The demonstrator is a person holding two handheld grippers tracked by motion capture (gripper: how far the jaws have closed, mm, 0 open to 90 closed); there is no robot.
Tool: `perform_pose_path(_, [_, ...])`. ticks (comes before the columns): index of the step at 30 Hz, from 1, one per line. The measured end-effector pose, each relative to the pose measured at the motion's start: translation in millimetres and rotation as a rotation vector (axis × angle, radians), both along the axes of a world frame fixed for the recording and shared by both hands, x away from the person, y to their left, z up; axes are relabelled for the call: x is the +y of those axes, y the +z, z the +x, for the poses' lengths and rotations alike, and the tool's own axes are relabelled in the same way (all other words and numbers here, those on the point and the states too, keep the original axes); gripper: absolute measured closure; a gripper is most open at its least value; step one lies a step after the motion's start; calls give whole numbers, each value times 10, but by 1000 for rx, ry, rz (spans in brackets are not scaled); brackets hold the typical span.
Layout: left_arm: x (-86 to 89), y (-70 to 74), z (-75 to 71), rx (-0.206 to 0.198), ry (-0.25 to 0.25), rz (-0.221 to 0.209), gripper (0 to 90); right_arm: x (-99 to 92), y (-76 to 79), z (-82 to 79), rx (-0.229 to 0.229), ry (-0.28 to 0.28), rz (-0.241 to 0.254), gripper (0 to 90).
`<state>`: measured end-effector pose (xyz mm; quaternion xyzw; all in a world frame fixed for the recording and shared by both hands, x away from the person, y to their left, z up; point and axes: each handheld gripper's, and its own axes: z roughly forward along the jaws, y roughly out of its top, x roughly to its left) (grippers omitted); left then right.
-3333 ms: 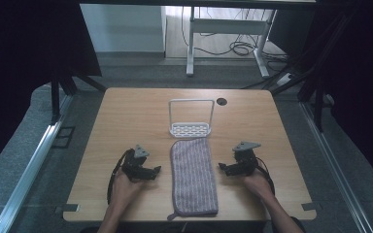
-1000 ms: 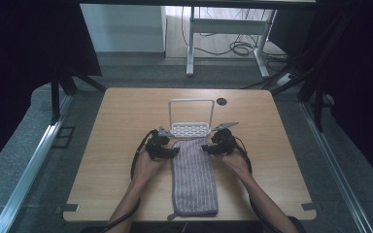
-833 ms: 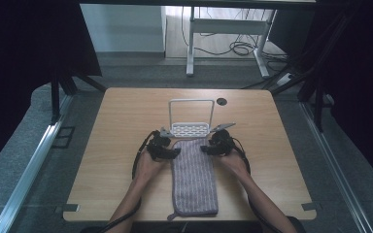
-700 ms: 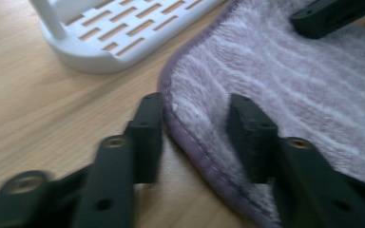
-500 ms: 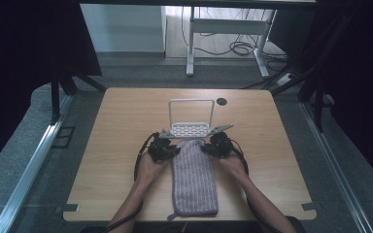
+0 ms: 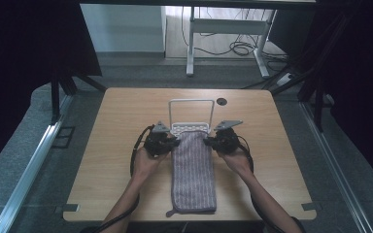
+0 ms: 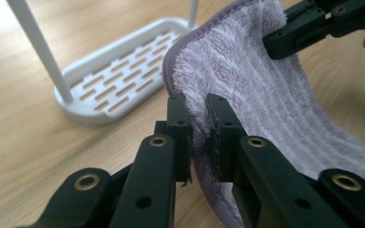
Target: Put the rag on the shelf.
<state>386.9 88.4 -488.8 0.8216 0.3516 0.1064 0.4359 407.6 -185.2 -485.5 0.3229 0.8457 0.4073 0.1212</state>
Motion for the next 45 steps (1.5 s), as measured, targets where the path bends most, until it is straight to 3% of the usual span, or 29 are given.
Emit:
perform_pose_path(9, [15,244,-17,-57,-4,-6,810,-52,297,-47,-43,24,37,840])
perform_pose_path(17, [42,580,-36,-120,-12,-8,808,-73,606,-50,-90,32,66,840])
perform_pose_path(22, [74,802,-13,-154,-11,-34,808,-79,824,-44,-129,35,77,840])
perform_pose_path(28, [81,1077,51,-203,-9,-23,809,-67,1062,-9,-166,31,83,840])
perform_pose_path(45, [80,1580,267,-292,34,-1,809,-2,1681,184,-278,-4,82,840])
